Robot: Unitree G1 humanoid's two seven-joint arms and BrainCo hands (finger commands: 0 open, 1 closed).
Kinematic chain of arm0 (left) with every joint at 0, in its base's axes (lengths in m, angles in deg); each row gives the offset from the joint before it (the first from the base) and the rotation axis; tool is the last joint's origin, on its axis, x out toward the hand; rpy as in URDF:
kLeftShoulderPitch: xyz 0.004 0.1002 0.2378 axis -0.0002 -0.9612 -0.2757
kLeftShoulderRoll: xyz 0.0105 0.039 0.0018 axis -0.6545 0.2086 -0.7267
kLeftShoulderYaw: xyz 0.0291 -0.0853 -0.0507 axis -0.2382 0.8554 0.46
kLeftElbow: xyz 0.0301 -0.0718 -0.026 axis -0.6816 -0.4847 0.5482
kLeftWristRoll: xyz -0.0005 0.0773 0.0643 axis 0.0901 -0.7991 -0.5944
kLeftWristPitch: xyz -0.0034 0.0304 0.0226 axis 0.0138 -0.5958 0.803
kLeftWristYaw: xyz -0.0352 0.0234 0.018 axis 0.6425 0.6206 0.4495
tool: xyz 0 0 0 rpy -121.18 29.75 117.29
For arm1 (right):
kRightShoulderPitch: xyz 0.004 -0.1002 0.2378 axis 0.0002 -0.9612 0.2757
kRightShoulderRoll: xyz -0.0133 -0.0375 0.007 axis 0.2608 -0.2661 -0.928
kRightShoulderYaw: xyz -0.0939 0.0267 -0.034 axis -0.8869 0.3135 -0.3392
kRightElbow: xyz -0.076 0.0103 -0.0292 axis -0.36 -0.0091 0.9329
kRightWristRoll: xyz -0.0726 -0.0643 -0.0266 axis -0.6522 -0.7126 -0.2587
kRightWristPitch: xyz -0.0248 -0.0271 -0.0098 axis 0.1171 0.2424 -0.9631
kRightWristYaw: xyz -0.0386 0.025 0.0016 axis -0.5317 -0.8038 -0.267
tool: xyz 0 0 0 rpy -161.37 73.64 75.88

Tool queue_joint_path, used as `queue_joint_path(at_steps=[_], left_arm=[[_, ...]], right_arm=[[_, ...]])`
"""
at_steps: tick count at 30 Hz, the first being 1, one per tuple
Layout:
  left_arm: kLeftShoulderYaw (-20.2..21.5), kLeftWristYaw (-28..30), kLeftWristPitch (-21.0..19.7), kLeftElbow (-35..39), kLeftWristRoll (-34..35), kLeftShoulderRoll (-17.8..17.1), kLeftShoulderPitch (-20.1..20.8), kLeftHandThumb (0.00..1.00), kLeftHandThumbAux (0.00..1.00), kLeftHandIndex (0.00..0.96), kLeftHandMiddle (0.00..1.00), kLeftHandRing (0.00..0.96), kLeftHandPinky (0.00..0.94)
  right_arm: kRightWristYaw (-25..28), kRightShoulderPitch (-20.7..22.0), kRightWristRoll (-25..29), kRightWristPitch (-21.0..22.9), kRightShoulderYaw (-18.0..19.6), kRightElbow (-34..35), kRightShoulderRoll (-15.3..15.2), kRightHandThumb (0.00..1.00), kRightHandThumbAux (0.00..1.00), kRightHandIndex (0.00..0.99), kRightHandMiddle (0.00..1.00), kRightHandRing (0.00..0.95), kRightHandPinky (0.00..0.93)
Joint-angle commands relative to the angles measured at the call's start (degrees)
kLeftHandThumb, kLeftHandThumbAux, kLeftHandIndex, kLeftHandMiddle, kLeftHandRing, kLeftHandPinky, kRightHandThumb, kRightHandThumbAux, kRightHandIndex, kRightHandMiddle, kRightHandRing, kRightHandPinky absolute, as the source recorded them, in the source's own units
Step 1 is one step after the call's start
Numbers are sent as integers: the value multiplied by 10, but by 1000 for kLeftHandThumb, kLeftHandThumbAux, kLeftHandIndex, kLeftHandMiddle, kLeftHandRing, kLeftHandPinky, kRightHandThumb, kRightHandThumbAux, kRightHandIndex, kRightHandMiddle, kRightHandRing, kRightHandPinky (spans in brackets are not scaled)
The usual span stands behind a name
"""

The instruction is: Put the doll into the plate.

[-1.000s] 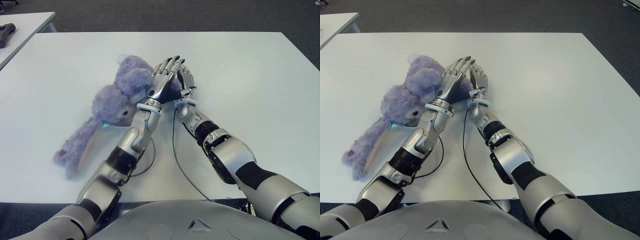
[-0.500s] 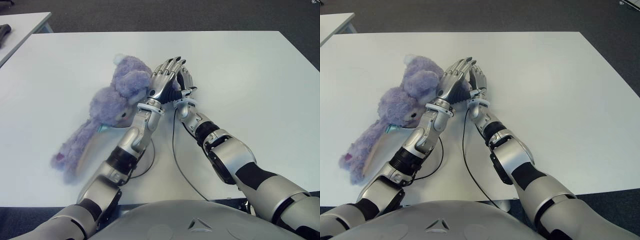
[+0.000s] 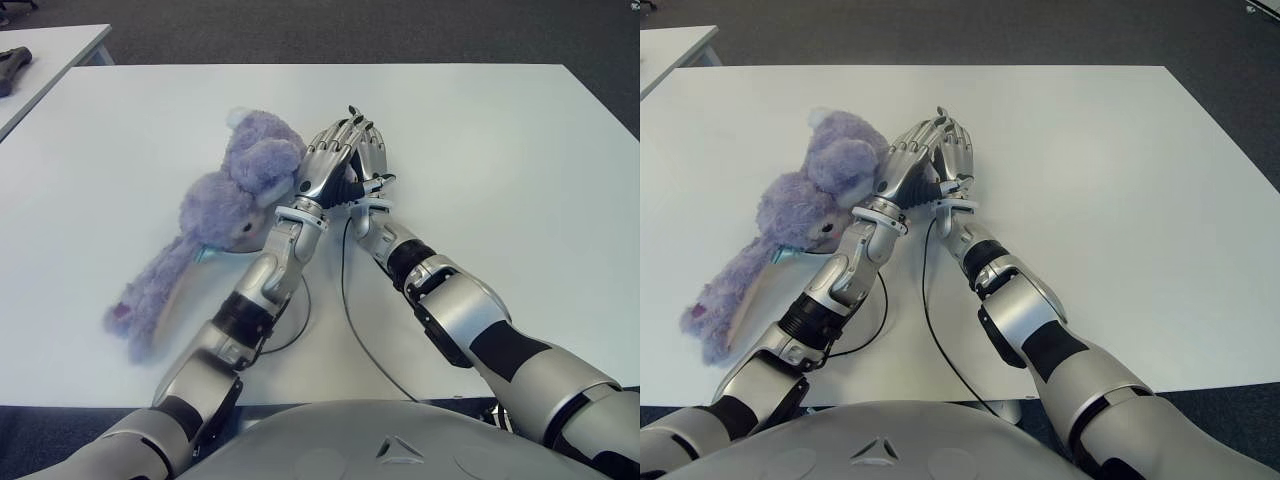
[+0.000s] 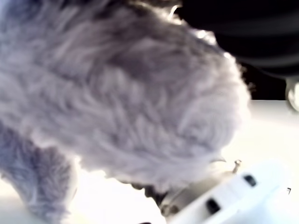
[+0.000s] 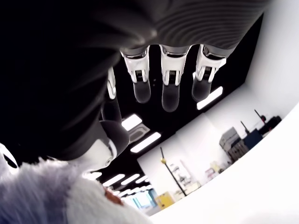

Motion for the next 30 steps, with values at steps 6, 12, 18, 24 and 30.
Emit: queue_joint_path(at_steps=[6,12,18,24,30], left_arm=[[-17,23,-15,-8,-12,-6,3,58,153,0,0,0,0],[-22,38,-25,7,-18,-7,3,48,130,0,0,0,0],[-27,48,-29,23,-21,-8,1,40,125,0,0,0,0],[-28,59,-26,45,-16,-10,4,36,128,0,0,0,0],[-28,92,-31,90,-17,-10,20,42,134,0,0,0,0]], right_arm=[[-25,-140,-20,17,-25,-88,29,703,710,421,154,65,60],[-34,-163,-19,9,-21,-94,19,708,709,422,229,177,196],[148,-132,130,-135,95,-47,39,10,603,6,3,2,2],[54,-133,41,-65,20,-68,19,690,721,420,509,506,490],[149,-147,91,-74,65,-75,12,690,722,425,497,517,533]])
